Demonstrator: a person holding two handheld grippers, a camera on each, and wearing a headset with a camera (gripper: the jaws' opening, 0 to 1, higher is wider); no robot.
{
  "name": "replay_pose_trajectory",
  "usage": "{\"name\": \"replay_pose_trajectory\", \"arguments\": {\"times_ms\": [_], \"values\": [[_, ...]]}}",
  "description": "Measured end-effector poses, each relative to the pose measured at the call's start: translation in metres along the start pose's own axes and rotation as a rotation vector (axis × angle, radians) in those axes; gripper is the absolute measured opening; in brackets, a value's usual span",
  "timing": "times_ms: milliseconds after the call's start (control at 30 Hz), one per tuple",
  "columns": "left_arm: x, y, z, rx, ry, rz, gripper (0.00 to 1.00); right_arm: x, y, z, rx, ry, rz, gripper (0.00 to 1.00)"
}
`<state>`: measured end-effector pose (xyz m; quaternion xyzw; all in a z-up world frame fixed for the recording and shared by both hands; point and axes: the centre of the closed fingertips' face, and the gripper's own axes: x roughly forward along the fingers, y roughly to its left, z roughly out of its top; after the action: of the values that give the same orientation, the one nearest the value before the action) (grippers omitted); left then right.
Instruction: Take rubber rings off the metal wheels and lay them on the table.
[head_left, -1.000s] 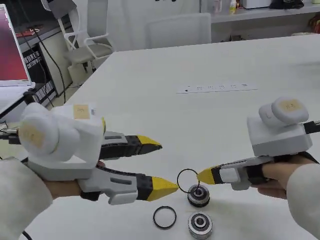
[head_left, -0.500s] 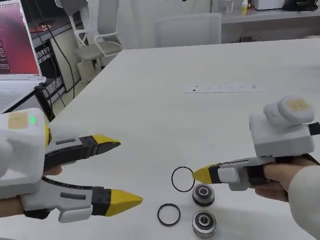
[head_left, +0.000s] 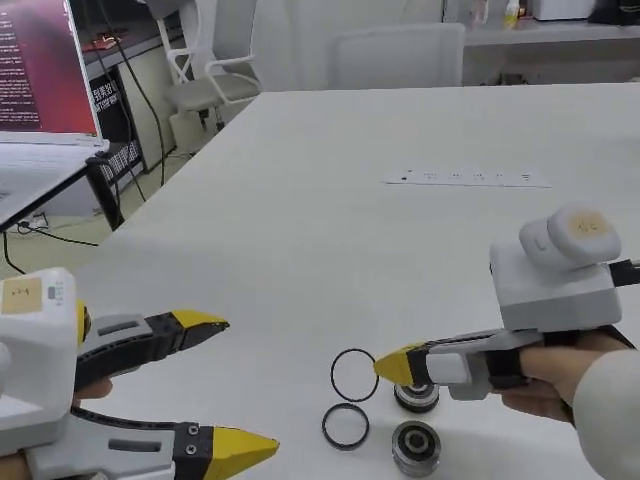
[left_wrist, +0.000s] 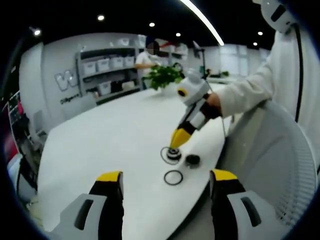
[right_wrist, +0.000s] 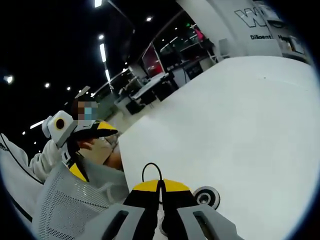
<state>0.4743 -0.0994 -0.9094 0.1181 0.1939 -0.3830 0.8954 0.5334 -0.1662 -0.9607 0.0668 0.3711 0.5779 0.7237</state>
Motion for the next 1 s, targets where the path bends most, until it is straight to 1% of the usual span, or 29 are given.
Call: {"name": "replay_pose_trajectory", "arguments": {"times_ms": [100, 167, 200, 233, 267, 300, 400, 500, 633, 767, 1000], "values": [[0.002, 0.0, 0.003, -0.014, -0.017, 0.003, 0.71, 0.005, 0.001, -0.005, 0.004, 0.017, 0.003, 0.0], [0.004, 0.001, 0.002, -0.022, -0.018, 0.008, 0.71, 0.007, 0.002, -0.009, 0.001, 0.028, -0.001, 0.0], [0.006, 0.0, -0.001, -0.027, -0.008, 0.007, 0.69, 0.009, 0.001, -0.011, -0.002, 0.037, -0.007, 0.0], [0.007, -0.001, -0.005, -0.019, 0.015, 0.003, 0.67, 0.01, 0.0, -0.013, -0.003, 0.043, -0.01, 0.0], [0.006, -0.002, -0.01, 0.006, 0.044, -0.004, 0.65, 0.012, 0.0, -0.016, -0.003, 0.052, -0.01, 0.0], [0.006, -0.002, -0.011, 0.014, 0.049, -0.004, 0.65, 0.014, -0.001, -0.019, -0.001, 0.059, -0.01, 0.0], [0.006, -0.003, -0.008, 0.005, 0.033, -0.006, 0.69, 0.018, -0.003, -0.027, 0.003, 0.082, -0.013, 0.0], [0.006, -0.003, -0.01, 0.003, 0.039, -0.009, 0.7, 0.019, -0.002, -0.028, 0.005, 0.088, -0.015, 0.0], [0.008, -0.007, -0.009, -0.011, 0.032, -0.03, 0.73, 0.023, -0.001, -0.032, 0.014, 0.098, -0.013, 0.0], [0.008, -0.007, -0.011, -0.024, 0.037, -0.032, 0.74, 0.025, -0.003, -0.037, 0.005, 0.118, -0.029, 0.0], [0.008, -0.007, -0.012, -0.025, 0.042, -0.03, 0.74, 0.025, -0.009, -0.035, 0.024, 0.106, -0.046, 0.0]]}}
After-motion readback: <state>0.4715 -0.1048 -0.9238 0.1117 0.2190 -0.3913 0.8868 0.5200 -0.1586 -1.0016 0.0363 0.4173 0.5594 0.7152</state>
